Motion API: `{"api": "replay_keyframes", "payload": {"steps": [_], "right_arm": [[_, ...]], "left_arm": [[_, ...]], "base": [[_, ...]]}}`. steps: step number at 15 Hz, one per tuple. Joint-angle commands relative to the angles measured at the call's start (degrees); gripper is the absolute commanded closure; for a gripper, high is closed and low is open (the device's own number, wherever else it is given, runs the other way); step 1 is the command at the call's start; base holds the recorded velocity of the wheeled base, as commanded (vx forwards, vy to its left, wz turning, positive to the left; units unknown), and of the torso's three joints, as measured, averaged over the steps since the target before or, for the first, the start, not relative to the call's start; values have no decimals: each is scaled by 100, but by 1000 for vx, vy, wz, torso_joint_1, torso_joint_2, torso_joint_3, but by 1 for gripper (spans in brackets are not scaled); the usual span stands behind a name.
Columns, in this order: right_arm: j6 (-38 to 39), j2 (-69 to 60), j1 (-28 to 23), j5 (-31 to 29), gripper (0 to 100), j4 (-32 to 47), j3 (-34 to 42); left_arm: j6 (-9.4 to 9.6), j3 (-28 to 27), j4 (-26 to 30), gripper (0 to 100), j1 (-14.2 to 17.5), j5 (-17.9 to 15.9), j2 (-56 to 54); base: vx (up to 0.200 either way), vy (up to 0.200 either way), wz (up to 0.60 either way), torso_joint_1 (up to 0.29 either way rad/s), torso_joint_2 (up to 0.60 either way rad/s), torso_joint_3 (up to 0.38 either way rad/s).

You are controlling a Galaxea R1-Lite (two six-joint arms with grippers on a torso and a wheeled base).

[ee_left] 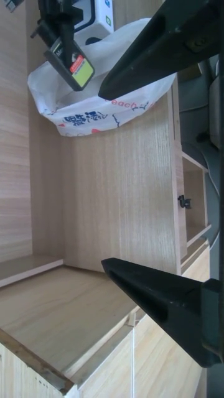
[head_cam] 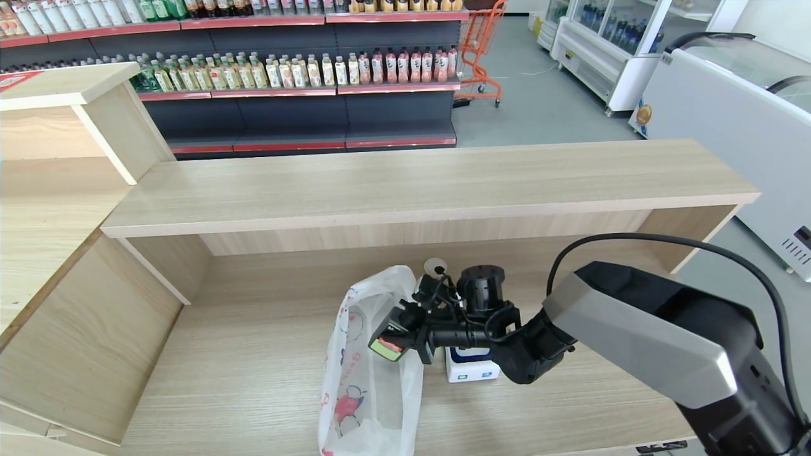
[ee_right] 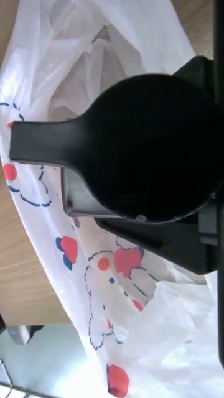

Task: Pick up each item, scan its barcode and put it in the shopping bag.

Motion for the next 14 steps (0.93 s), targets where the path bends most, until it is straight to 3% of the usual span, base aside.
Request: {"api": "replay_keyframes", "payload": {"steps": [1,3,4,7,12,14], "right_arm": [[-335,279,85,-133,100,92,-131],[-801,296,85,-344,100,399,-131],[-827,296,85,-344,0,443,-131],[-686,235,120,-335,0,443,-263],[1528,-767,-223,-476,0,452,-158],[2469,-1339,-592,-1126,0,505,387]], "left_arm": [[-1,0,-1,0,-2,0,-2],[-1,0,-1,0,-2,0,-2],[-1,0,-1,0,-2,0,-2],[-1,0,-1,0,-2,0,-2],[-1,0,-1,0,-2,0,-2],[-1,0,-1,0,-2,0,-2]], "base": [[0,0,0,0,0,0],[0,0,0,0,0,0],[0,0,0,0,0,0],[0,0,0,0,0,0],[0,0,0,0,0,0],[0,0,0,0,0,0]]}}
